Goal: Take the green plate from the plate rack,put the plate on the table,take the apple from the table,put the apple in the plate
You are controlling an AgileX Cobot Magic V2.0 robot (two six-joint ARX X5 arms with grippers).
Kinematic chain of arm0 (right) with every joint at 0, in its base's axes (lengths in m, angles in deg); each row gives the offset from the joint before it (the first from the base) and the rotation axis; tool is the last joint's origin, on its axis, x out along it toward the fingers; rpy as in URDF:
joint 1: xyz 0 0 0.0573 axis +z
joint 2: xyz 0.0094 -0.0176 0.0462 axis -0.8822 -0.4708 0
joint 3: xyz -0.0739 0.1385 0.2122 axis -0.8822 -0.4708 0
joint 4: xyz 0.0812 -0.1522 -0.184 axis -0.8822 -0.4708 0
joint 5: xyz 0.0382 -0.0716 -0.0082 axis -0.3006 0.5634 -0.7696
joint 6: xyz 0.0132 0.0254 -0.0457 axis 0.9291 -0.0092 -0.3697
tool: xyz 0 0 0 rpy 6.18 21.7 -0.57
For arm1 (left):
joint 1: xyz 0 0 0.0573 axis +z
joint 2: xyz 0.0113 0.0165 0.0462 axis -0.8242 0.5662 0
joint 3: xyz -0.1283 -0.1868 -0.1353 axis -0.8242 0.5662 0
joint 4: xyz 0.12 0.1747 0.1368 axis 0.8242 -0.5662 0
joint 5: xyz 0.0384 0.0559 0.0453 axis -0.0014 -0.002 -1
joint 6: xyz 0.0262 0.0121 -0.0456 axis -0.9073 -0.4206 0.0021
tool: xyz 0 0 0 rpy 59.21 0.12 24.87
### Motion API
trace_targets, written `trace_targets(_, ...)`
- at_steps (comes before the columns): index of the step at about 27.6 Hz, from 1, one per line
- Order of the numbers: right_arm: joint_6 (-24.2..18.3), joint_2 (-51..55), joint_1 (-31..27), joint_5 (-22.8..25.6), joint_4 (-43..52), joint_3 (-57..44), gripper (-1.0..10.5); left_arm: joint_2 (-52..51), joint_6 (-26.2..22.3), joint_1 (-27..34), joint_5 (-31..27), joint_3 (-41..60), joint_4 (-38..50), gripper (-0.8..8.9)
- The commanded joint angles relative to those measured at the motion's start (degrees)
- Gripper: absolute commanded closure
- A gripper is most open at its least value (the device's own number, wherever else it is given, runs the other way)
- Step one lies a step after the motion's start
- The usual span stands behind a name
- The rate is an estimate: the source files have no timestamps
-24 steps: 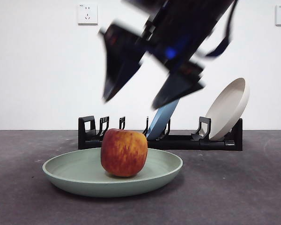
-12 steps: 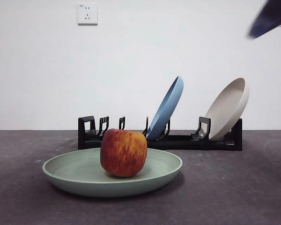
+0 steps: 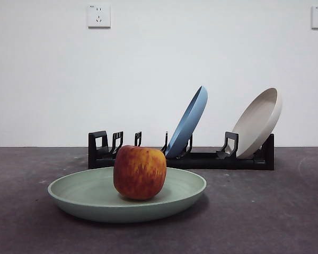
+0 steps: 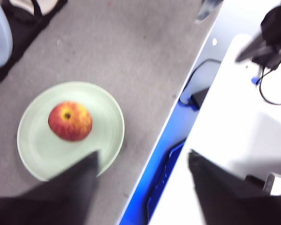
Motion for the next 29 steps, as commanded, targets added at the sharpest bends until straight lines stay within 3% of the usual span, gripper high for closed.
trace_targets(1,0.55,0.09,0.13,-0.09,0.31,-0.22,9.6,0.02,1.31,-0.09,0.15,0.15,-1.22,8.21)
trace_targets(29,0.50,0.35,0.13,0.09,0.37,-0.22,9.5,0.02,1.49,-0.07,-0.44,0.15,-3.04,8.17)
